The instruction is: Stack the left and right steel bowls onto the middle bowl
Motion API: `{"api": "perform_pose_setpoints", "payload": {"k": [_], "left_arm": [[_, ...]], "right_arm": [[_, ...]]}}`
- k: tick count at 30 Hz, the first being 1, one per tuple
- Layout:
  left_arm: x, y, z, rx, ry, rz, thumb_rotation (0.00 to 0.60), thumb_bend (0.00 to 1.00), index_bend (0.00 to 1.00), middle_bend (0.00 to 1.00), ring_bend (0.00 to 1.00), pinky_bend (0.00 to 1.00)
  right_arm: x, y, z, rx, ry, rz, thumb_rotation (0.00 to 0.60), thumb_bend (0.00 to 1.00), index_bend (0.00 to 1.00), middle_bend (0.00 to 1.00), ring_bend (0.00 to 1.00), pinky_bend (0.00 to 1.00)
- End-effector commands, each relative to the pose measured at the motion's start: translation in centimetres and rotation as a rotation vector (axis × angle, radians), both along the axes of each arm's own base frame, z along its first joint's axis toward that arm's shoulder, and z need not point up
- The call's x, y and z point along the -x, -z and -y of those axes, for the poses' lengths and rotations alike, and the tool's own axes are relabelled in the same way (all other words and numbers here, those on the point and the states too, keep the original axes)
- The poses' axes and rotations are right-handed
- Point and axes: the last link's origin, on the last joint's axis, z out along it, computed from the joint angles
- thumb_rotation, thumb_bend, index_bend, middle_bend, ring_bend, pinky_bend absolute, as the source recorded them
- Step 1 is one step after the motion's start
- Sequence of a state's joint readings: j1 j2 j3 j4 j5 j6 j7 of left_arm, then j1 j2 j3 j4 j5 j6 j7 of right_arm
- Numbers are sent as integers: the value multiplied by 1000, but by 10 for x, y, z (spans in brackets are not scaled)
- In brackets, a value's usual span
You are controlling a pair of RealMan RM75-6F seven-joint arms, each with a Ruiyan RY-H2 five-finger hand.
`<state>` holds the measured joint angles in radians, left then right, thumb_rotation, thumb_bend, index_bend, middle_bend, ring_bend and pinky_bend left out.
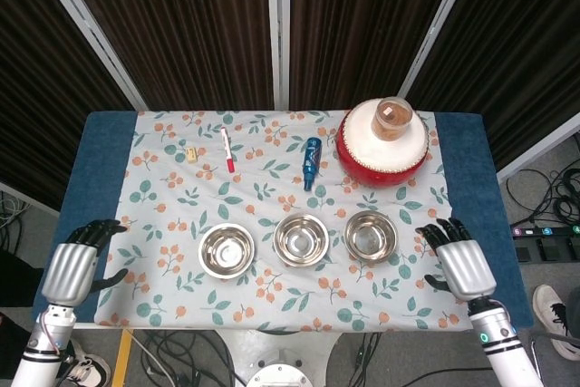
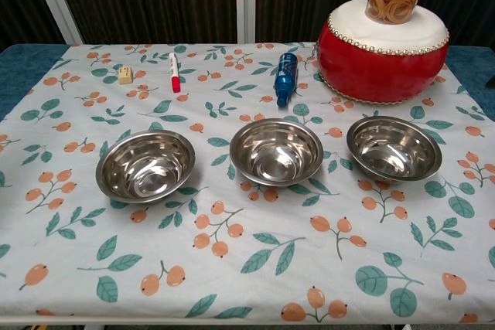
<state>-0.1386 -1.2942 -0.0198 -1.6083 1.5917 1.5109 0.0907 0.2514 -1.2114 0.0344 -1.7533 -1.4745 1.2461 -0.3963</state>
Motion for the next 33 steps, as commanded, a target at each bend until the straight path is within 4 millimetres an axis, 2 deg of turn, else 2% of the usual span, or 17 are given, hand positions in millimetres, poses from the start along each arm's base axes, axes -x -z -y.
{"api": "perform_pose_setpoints", "payload": {"k": [1,10,19,22,27,33], "left_arm": [[0,0,0,-3,1,5,600,130,341,358,251,320],[-3,-7,2,-4,26,3,600,131,341,357,251,321],[4,-5,0,5,15,13,600,131,341,358,251,321],[6,-5,-1,5,12,16,600,131,340,357,251,320],[8,-4,-2,12,13,15,600,131,340,358,251,320],[11,-3,-3,17,7,13,600,131,341,358,251,320]], "right_arm": [[-4,23,11,-62,-27,-50,600,70,307,302,207,234],[-17,70,30,-150,-73,-79,600,100,360,341,241,280],[-18,98,44,-194,-80,-117,600,118,393,367,244,291],[-20,105,49,-198,-89,-119,600,164,443,402,276,331],[-23,113,56,-192,-104,-129,600,315,560,477,360,432],[-24,120,59,-199,-110,-135,600,401,644,531,422,507]]}}
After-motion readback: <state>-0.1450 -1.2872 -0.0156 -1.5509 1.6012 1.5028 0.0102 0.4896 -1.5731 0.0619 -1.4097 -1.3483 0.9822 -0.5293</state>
